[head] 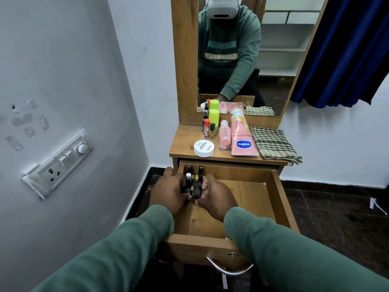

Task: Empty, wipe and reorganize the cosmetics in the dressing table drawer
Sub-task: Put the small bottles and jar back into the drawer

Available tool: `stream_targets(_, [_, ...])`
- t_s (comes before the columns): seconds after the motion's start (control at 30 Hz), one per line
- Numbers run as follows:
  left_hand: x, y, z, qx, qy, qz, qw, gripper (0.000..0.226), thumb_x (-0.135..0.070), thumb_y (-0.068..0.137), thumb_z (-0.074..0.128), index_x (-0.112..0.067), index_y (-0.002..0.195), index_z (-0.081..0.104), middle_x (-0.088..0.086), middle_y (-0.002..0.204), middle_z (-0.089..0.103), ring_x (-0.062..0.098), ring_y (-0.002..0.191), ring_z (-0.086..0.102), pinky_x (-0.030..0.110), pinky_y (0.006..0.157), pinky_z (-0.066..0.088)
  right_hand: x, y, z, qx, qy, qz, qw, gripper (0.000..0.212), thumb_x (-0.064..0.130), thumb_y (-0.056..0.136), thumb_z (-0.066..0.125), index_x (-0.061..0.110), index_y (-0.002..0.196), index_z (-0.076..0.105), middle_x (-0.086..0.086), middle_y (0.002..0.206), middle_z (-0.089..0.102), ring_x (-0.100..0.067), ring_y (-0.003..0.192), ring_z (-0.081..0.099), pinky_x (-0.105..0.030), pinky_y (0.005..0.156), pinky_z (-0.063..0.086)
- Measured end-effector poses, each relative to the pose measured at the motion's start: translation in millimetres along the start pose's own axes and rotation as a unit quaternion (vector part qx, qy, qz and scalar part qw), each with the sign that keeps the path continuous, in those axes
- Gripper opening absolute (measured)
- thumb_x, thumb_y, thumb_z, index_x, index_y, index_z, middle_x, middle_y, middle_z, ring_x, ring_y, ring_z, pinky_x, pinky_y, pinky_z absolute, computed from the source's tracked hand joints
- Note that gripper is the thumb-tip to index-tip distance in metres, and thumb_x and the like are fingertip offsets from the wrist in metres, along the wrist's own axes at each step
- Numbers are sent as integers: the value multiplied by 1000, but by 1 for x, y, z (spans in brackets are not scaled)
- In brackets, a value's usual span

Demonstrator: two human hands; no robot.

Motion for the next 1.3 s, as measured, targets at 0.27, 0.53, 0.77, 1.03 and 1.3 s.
stream_targets(0.27, [3,-1,0,-4,-27,-2,1000,37,-30,69,91,-25,94,64,-4,109,48,16,89,51,28,74,46,3,-3,-2,9,8,8,1000,42,6,81,83,27,94,48,-2,85,67,-22,83,70,-36,75,61])
stream_targets(0.53, [4,-3,-2,-2,-71,-6,997,35,-27,68,92,-27,88,63,-6,108,51,17,91,55,29,74,51,2,-4,-6,7,11,24,1000,41,4,79,82,24,94,48,-2,87,66,-19,82,68,-42,79,62])
stream_targets(0.77, [4,-8,-10,-10,-103,3,995,35,-28,69,90,-27,76,55,-11,98,52,9,84,52,20,64,39,3,-7,-15,-21,-34,29,999,46,6,82,81,32,91,44,5,92,65,-21,91,66,-30,75,56])
stream_targets(1.03, [-10,-20,-27,-24,-90,10,996,30,-39,77,84,-28,77,56,-14,94,52,4,81,50,23,64,41,10,-18,-36,-63,-46,33,996,31,2,80,68,28,74,53,7,71,63,-11,68,58,-24,55,42])
stream_targets(1.3, [-36,-10,-32,-34,-110,50,992,30,-36,79,82,-32,83,53,-15,92,56,4,82,53,24,66,45,24,-18,-67,-103,-47,5,994,25,14,84,75,31,80,57,11,76,64,-8,73,61,-32,66,58])
Point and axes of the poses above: each hand's wrist, its own y-axis towards the middle knuckle, its own z-axis out of the palm, x = y × z, the point moved 2 cm from there along y, towards the middle knuckle
